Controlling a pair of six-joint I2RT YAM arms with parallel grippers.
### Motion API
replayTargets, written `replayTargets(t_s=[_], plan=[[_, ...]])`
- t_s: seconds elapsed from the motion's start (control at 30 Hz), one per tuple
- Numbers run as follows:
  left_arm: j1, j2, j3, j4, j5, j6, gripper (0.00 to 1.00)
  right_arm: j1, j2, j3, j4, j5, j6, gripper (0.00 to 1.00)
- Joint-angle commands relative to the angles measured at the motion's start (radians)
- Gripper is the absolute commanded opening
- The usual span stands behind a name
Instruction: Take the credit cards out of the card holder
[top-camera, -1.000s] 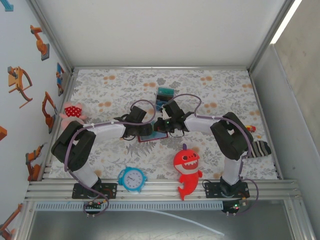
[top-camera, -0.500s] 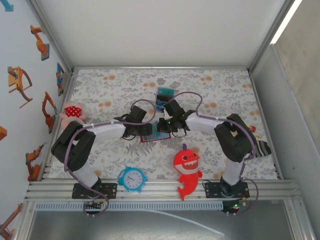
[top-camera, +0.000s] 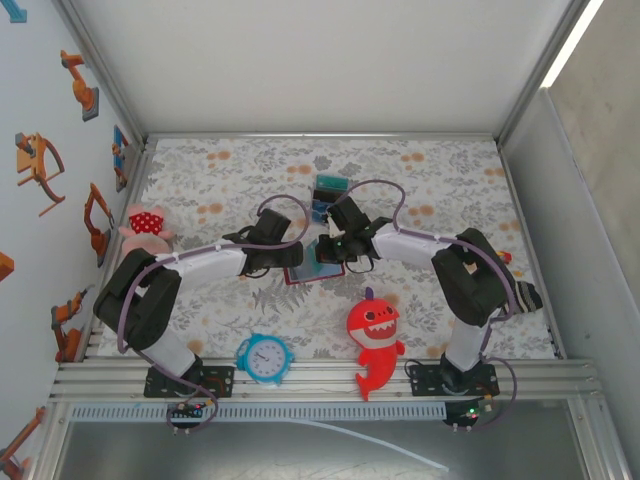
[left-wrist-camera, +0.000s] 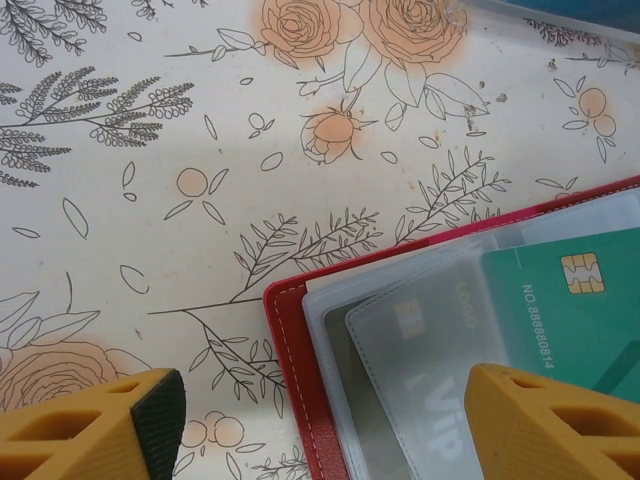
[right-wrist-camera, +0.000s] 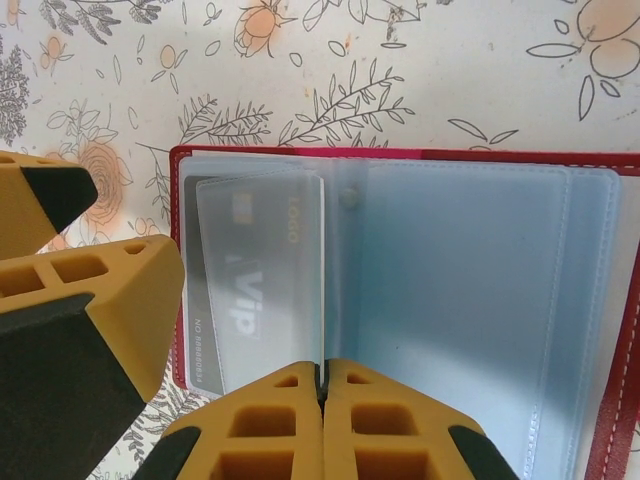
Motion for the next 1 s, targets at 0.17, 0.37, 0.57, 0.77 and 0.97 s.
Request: replayTargets(t_s=[0.17,0.37,0.57,0.77,0.97], plan=[[-0.001,-0.031,-0.010,-0.033,-0.025,0.005,0.77,-0.005,-0.058,0.048,0.005,0.020,-0.011,0.01],[-0.007,-0.032,-0.021,-0.049,-0.042,0.005,0.80,-0.011,-0.088,0.076,-0.034,0.045,-0.064,0.00],[-0.014,-0.032,-0.036,-0.053,-0.046,0.003,0.80,-0.043,-0.091,0.175,-0.169,0.092,-0.245,0.00],[-0.019,-0.014,-0.043,-0.044,-0.047,0.003,0.83,-0.066,-0.048,0.325,-0.303,0.152,-0.490,0.00],[-0.025,0.003,-0.041,-0.038,-0.047,0.001,0.89,-0.099,0.020,0.466,-0.381,0.197,-0.655,0.00]])
